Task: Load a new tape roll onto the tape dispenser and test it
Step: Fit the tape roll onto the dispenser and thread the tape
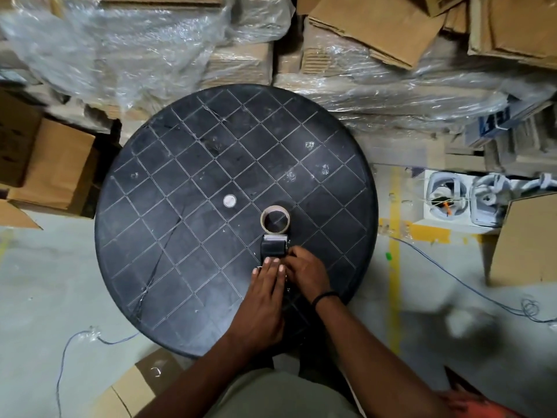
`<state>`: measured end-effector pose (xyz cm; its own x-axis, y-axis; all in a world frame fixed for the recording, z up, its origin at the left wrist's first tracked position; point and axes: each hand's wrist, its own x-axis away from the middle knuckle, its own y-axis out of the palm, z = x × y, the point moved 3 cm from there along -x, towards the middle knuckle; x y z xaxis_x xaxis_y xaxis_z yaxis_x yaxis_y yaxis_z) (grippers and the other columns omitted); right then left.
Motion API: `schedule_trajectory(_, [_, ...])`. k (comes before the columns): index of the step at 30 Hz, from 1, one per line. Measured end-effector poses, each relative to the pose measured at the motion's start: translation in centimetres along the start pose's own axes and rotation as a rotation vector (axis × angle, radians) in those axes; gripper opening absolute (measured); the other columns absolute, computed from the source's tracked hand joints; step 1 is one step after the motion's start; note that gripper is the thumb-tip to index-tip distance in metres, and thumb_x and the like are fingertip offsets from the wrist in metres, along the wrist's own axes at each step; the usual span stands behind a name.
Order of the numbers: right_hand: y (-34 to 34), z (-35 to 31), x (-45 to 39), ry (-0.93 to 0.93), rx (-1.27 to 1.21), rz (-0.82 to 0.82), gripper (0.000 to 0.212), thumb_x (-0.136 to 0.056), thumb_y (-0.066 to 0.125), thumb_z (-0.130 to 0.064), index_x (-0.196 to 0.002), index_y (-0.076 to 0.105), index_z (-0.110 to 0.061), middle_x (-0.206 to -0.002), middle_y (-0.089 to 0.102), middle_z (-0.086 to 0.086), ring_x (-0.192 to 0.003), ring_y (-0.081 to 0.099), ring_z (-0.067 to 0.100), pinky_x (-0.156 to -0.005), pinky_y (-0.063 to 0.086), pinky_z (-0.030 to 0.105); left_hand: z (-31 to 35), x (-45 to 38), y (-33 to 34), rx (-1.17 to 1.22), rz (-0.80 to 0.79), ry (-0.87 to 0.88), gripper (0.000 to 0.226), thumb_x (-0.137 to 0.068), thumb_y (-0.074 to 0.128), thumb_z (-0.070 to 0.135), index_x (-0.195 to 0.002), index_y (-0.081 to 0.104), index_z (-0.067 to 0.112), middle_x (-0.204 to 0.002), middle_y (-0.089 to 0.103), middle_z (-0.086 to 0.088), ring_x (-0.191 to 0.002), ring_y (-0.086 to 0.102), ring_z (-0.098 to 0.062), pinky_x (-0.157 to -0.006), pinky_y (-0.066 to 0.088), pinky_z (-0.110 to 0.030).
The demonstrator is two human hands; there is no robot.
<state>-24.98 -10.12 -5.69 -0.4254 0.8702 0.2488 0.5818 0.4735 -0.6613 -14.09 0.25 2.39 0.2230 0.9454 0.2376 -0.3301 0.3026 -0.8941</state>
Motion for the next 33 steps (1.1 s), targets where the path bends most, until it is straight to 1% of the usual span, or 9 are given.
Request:
schedule_trajectory(2, [0.3,-0.2,0.2,-0.048,0.030,0.002,0.009,-0.090,0.057,-0.040,-0.090,0.066,-0.036,-0.087,0.067,-0.015,-0.081,0.062,-0.002,-0.072,0.046,0.019,-0.2,-0.1,-0.2,-0.008,0.009,-0.002,0.083,-0.080,0.053,0.016,-0.153,0.021,-0.007,-0.160,0.020,-0.028,-0.153,0.006,-0.040,-0.119,0.023,-0.058])
schedule_trajectory(6, [1.1,-0.2,0.7,-0.197,0.182,0.110,0.013,-0.093,0.055,-0.030,-0.103,0.062,-0.029,-0.100,0.063,-0.006,-0.078,0.066,0.013,-0.057,0.048,0.027,-0.5,-0.6,-0.9,-0.020,0.009,0.006,0.078,-0.083,0.045,0.023,-0.152,0.025,-0.007,-0.159,0.023,-0.029,-0.151,0.015,-0.042,-0.118,0.028,-0.055])
schedule_trajectory(11, [1.6,-0.3,0.7,-0.188,0.242,0.114,0.009,-0.094,0.057,-0.031,-0.102,0.060,-0.028,-0.099,0.062,-0.004,-0.069,0.066,0.019,-0.051,0.049,0.034,-0.8,-1.0,-1.3,0.011,0.011,0.004,0.075,-0.084,0.051,0.020,-0.151,0.029,-0.007,-0.157,0.029,-0.030,-0.149,0.022,-0.043,-0.117,0.032,-0.053])
schedule_trajectory(14, [1.6,0.2,0.9,-0.101,0.178,0.032,0.016,-0.099,0.052,-0.034,-0.112,0.058,-0.029,-0.106,0.061,-0.008,-0.080,0.068,0.019,-0.058,0.046,0.031,-0.7,-1.0,-1.1,0.020,-0.002,0.008,0.077,-0.082,0.058,0.019,-0.150,0.032,-0.006,-0.157,0.031,-0.028,-0.149,0.023,-0.041,-0.117,0.032,-0.052])
schedule_trajectory(21, [1.5,0.5,2.0,-0.098,-0.001,-0.035,0.027,-0.101,0.047,-0.042,-0.125,0.056,-0.036,-0.125,0.053,-0.017,-0.100,0.064,0.010,-0.077,0.053,0.029,-0.8,0.1,-0.6,0.073,0.003,-0.009,0.077,-0.084,0.051,0.013,-0.154,0.024,-0.002,-0.164,0.016,-0.021,-0.154,0.004,-0.034,-0.120,0.026,-0.050])
schedule_trajectory(24, [1.4,0.2,1.6,-0.147,0.015,-0.043,0.030,-0.097,0.051,-0.043,-0.124,0.061,-0.036,-0.128,0.051,-0.015,-0.103,0.062,0.008,-0.076,0.047,0.022,-1.2,0.6,-0.9,0.098,-0.007,-0.025,0.082,-0.079,0.052,0.007,-0.155,0.022,-0.002,-0.165,0.011,-0.020,-0.155,0.001,-0.032,-0.119,0.029,-0.049])
schedule_trajectory(29, [1.9,-0.9,1.0,-0.089,0.055,0.054,0.018,-0.094,0.058,-0.036,-0.107,0.069,-0.030,-0.116,0.061,-0.013,-0.091,0.065,0.008,-0.070,0.053,0.030,-1.8,0.9,-0.9,0.106,-0.084,-0.072,0.092,-0.085,0.063,0.019,-0.159,0.010,0.006,-0.168,-0.004,-0.011,-0.154,-0.012,-0.031,-0.119,0.029,-0.052])
schedule_trajectory(31, [2.4,-0.9,0.7,-0.081,0.118,0.074,0.018,-0.094,0.056,-0.037,-0.104,0.069,-0.027,-0.115,0.062,-0.012,-0.086,0.066,0.010,-0.066,0.054,0.033,-1.9,1.2,-0.9,0.123,-0.128,-0.119,0.098,-0.085,0.065,0.019,-0.159,0.001,0.012,-0.167,-0.014,-0.004,-0.151,-0.021,-0.033,-0.115,0.036,-0.052])
schedule_trajectory(33, [2.9,-0.8,0.6,-0.082,0.158,0.077,0.019,-0.095,0.054,-0.037,-0.103,0.069,-0.027,-0.116,0.062,-0.012,-0.082,0.067,0.012,-0.063,0.055,0.034,-1.7,1.4,-1.2,0.112,-0.149,-0.164,0.098,-0.087,0.058,0.008,-0.157,-0.010,0.017,-0.164,-0.027,0.001,-0.149,-0.028,-0.035,-0.098,0.051,-0.038])
